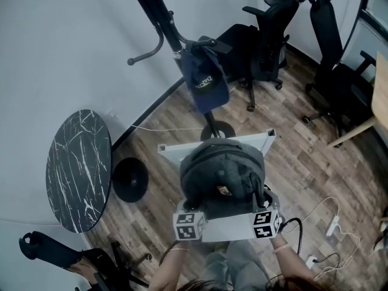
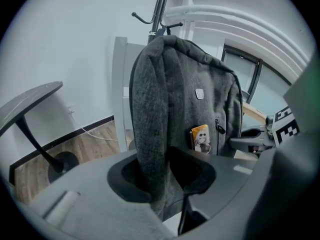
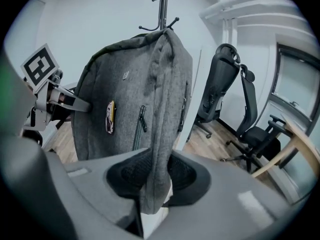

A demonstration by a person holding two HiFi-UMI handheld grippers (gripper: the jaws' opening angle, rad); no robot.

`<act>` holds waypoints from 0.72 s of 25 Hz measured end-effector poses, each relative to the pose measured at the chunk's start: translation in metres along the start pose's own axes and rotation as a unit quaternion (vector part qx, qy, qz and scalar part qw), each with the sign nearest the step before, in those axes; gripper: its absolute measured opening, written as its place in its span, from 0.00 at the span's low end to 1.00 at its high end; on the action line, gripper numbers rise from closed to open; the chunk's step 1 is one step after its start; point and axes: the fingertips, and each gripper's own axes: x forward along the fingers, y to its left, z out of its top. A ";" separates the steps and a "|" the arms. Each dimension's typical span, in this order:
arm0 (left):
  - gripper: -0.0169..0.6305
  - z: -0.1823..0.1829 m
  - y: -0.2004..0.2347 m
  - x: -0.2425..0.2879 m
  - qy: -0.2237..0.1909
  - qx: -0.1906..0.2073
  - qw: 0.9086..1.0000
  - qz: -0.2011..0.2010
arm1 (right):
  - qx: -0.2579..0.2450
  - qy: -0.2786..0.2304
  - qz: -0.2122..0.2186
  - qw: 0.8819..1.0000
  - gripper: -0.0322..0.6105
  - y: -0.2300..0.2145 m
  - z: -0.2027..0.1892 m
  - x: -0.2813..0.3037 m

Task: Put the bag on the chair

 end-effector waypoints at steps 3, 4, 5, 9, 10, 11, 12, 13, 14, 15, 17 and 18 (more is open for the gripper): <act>0.23 -0.011 0.000 0.006 0.012 -0.004 1.000 -0.001 | 0.007 0.010 0.001 1.000 0.20 -0.002 -0.006 0.007; 0.23 -0.014 0.000 0.008 0.015 -0.006 1.000 0.000 | 0.010 0.014 0.000 1.000 0.20 -0.002 -0.009 0.008; 0.23 -0.017 0.000 0.009 0.016 -0.007 1.000 0.001 | 0.012 0.017 -0.001 1.000 0.20 -0.003 -0.012 0.009; 0.24 -0.017 0.002 0.011 0.012 -0.011 1.000 -0.003 | 0.026 0.006 0.002 1.000 0.20 -0.005 -0.013 0.014; 0.25 -0.017 0.002 0.012 0.012 -0.012 1.000 -0.004 | 0.031 0.004 0.004 1.000 0.21 -0.006 -0.013 0.015; 0.25 -0.017 0.003 0.013 0.014 -0.013 1.000 -0.004 | 0.037 0.004 0.006 0.999 0.22 -0.007 -0.013 0.016; 0.26 -0.018 0.003 0.013 0.016 -0.013 1.000 -0.003 | 0.044 0.005 0.009 0.999 0.23 -0.008 -0.014 0.018; 0.27 -0.018 0.003 0.013 0.018 -0.014 1.000 -0.003 | 0.052 0.005 0.011 0.999 0.25 -0.009 -0.014 0.019; 0.28 -0.018 0.003 0.013 0.020 -0.014 1.000 -0.002 | 0.059 0.007 0.014 0.998 0.25 -0.010 -0.014 0.020; 0.28 -0.018 0.003 0.012 0.021 -0.015 1.000 -0.001 | 0.066 0.009 0.016 0.998 0.26 -0.011 -0.015 0.022; 0.30 -0.017 0.003 0.009 0.019 -0.019 1.000 0.001 | 0.079 0.014 0.024 0.996 0.31 -0.011 -0.016 0.023; 0.31 -0.017 0.004 0.007 0.016 -0.021 1.000 0.004 | 0.086 0.017 0.027 0.996 0.34 -0.011 -0.016 0.023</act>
